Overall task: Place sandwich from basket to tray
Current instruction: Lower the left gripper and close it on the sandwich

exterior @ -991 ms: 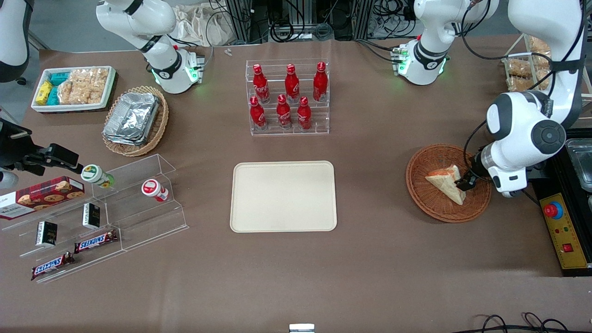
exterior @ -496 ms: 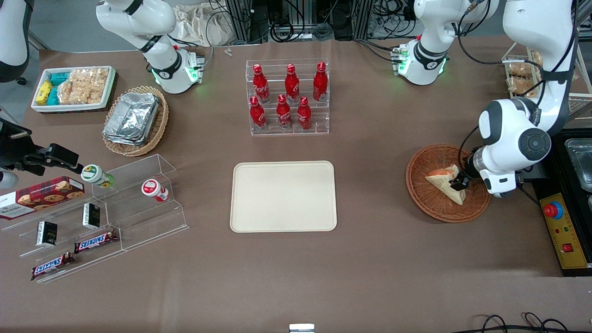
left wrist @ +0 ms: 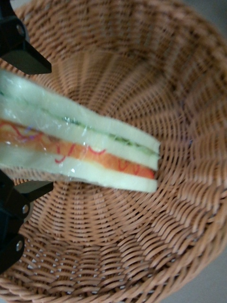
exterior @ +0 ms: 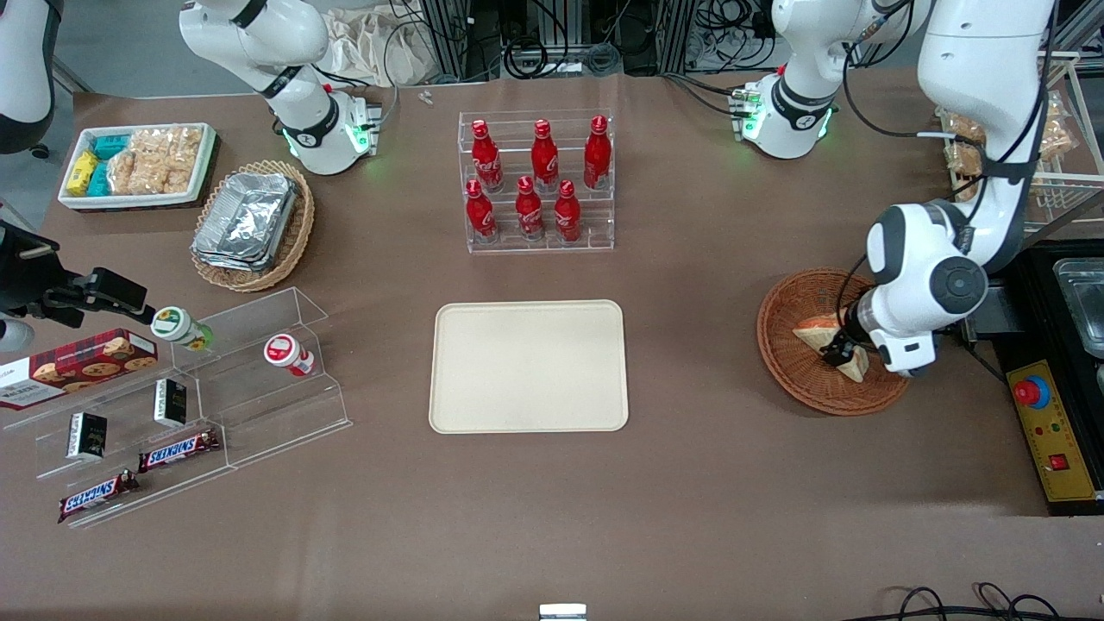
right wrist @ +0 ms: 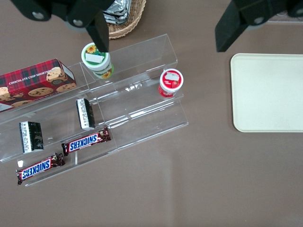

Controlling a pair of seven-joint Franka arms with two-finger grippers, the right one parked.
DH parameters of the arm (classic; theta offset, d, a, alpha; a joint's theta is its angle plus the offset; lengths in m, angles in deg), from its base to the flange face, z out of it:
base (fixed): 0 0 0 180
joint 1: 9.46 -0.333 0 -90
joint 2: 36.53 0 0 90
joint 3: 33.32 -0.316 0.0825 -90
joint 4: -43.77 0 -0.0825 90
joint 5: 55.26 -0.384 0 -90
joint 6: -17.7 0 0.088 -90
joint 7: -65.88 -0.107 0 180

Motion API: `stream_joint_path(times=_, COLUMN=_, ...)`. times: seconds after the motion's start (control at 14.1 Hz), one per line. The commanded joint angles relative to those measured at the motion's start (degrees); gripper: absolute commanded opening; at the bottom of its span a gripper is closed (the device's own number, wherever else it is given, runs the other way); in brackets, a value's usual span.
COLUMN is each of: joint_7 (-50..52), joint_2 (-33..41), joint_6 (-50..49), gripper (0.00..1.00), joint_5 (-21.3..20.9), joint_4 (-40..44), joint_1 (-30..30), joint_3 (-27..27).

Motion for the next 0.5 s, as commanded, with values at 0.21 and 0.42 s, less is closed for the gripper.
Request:
stream_joint_path(times=0.21, joint_7=5.8, joint_2=-0.8, joint_6=1.2, gripper=0.00, joint_5=0.2, joint_4=2.5, joint_1=0.7, joint_3=-0.2)
stream_joint_path(times=0.42, joint_7=5.3, joint_2=0.4, joint_6=-2.8, gripper=0.00, joint_5=0.1, joint_4=4.5, joint_1=0.6, joint_3=-0.2)
